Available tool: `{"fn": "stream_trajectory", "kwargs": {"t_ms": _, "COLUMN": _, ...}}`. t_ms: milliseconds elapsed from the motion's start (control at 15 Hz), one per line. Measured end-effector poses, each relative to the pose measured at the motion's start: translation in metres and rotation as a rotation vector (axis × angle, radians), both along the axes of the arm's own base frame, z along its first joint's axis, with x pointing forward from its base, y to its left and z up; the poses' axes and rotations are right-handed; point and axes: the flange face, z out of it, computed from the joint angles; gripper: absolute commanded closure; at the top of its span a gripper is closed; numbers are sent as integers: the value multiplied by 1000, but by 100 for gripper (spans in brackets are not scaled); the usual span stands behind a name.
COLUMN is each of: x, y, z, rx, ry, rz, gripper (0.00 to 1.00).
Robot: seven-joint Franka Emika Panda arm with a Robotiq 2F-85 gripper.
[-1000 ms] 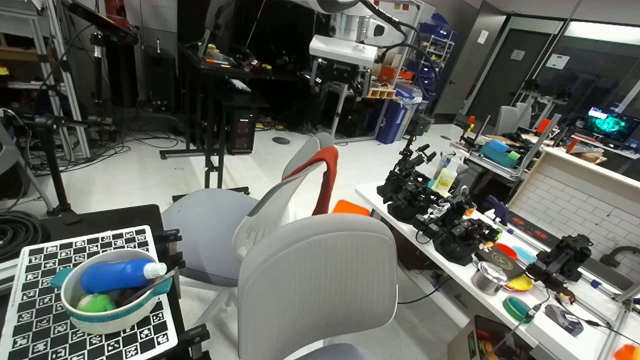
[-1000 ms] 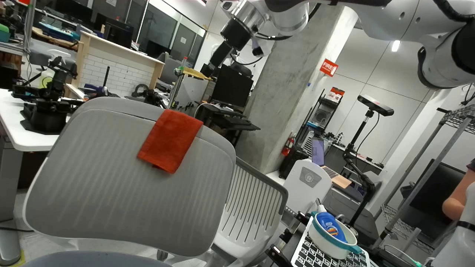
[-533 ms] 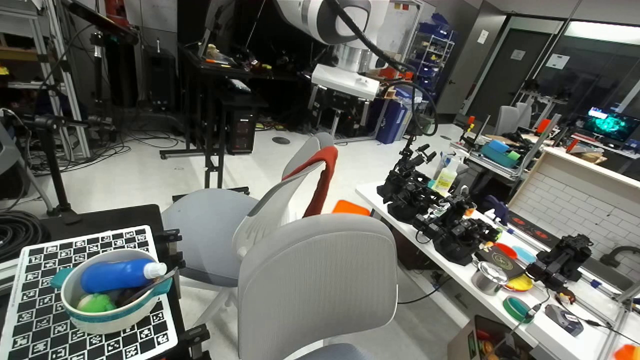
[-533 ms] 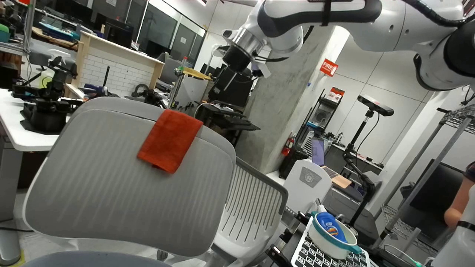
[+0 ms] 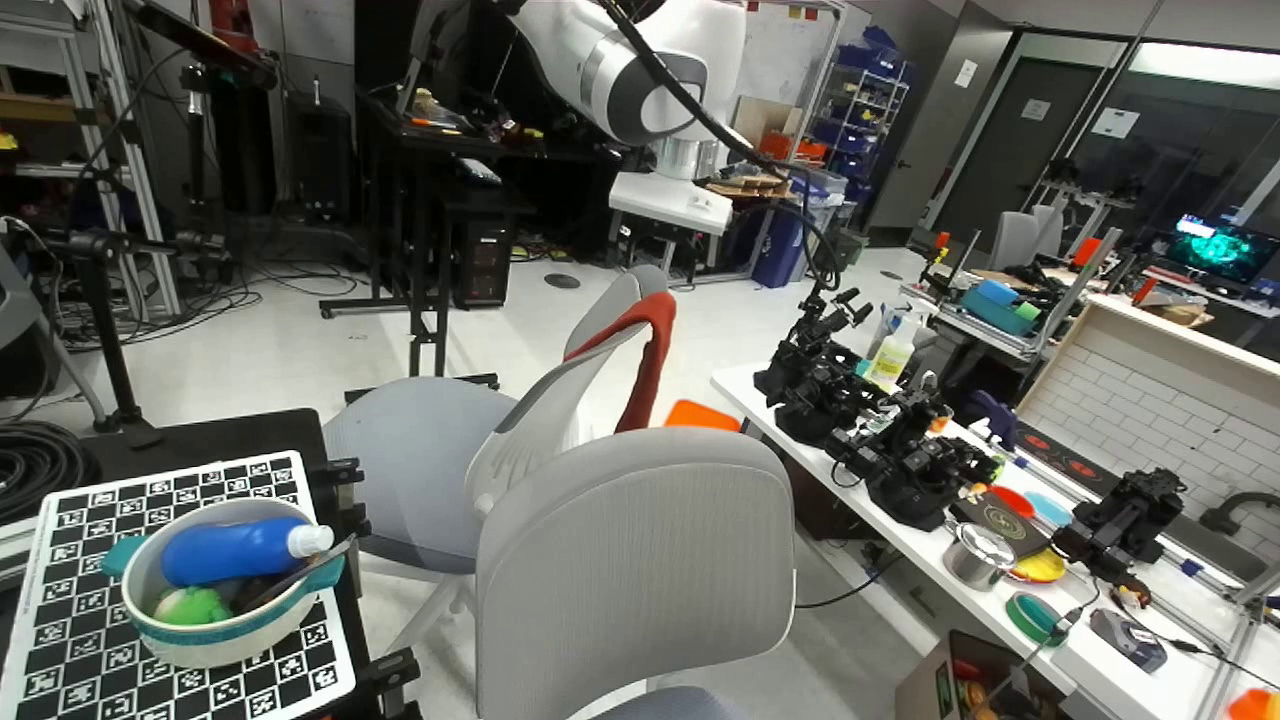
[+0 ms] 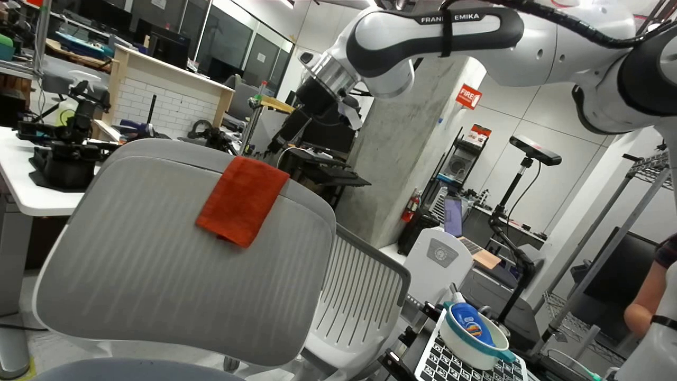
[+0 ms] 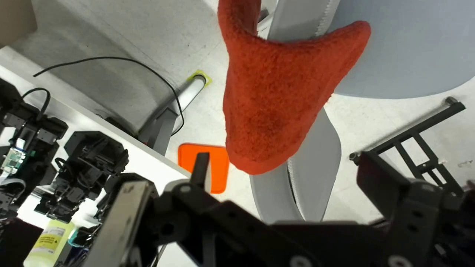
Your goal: Move the orange towel to the backrest of the chair on the left then move it back to the chair on the right.
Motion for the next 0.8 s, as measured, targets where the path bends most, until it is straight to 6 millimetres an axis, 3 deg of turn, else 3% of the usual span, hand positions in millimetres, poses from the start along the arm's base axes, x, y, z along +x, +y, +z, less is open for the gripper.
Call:
{"fn": "stream_trajectory", "kwargs": {"t_ms": 333, "x": 6, "y": 12, "z": -32, "rx": 6, "ry": 1, "rz": 9, "gripper": 0}}
{"fn": "stream_trajectory", "kwargs": {"t_ms": 533, "x": 13, "y": 13, "z": -42, "rx": 10, "ry": 3, "rz": 7, "gripper": 35}}
{"fn": "stream_trajectory", "kwargs": {"t_ms": 800, "x": 25, "y": 12, "z": -47, "rx": 19, "ry": -6, "rz": -5, "gripper": 66}}
